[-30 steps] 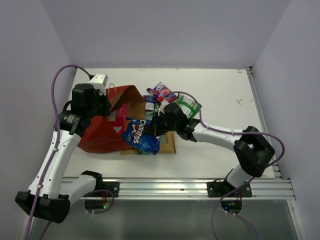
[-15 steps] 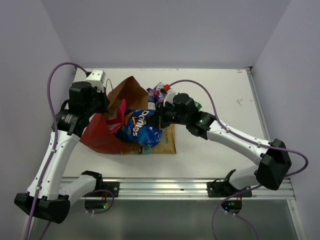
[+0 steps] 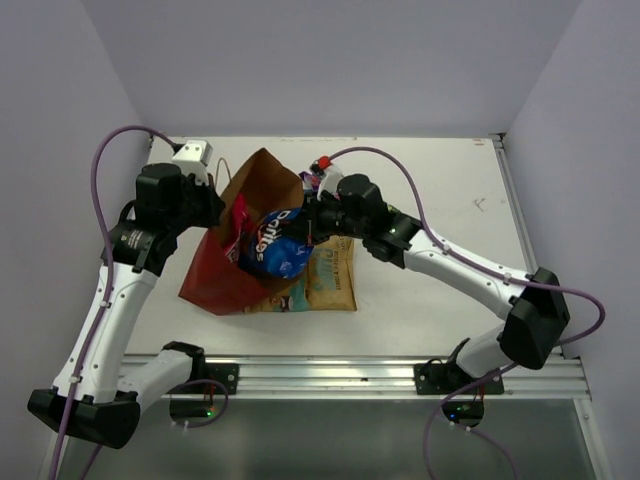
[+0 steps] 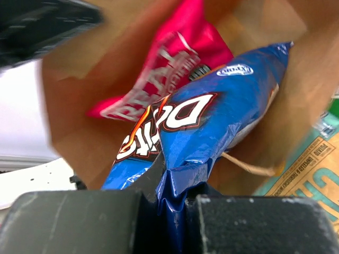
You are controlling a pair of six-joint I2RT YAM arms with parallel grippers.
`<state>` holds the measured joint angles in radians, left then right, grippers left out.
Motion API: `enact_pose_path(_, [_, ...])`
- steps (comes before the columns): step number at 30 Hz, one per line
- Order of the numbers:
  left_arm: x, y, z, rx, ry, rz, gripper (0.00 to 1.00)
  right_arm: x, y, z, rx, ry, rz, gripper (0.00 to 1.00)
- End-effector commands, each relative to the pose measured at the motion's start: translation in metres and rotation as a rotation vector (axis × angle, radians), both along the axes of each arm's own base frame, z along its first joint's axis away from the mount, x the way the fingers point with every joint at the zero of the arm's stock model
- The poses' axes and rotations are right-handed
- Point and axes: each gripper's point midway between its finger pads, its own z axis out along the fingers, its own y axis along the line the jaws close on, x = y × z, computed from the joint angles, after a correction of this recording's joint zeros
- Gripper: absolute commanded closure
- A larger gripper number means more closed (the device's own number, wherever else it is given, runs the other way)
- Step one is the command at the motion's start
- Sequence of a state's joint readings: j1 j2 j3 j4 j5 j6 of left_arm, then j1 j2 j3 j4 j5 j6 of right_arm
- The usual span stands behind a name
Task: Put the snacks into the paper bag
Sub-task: Adjust the snack in the paper bag.
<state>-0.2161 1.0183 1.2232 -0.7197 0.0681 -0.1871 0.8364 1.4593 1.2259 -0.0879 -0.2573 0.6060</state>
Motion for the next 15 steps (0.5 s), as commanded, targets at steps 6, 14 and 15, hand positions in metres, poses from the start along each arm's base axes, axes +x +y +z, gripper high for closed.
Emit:
enact_pose_path(6, [-0.002, -0.016, 0.024, -0.119, -0.054, -0.031, 1.00, 0.010, 0.025, 0.050, 0.086, -0.068, 0.015, 1.00])
enact_pose_path(14, [-0.002, -0.024, 0.055, -0.209, -0.109, -0.042, 1.00, 0.026, 0.031, 0.080, -0.006, -0.110, -0.042, 0.86])
enact_pose_path(15, [-0.003, -0.020, 0.057, -0.213, -0.116, -0.020, 1.00, 0.022, 0.035, 0.077, -0.021, -0.103, -0.034, 0.80])
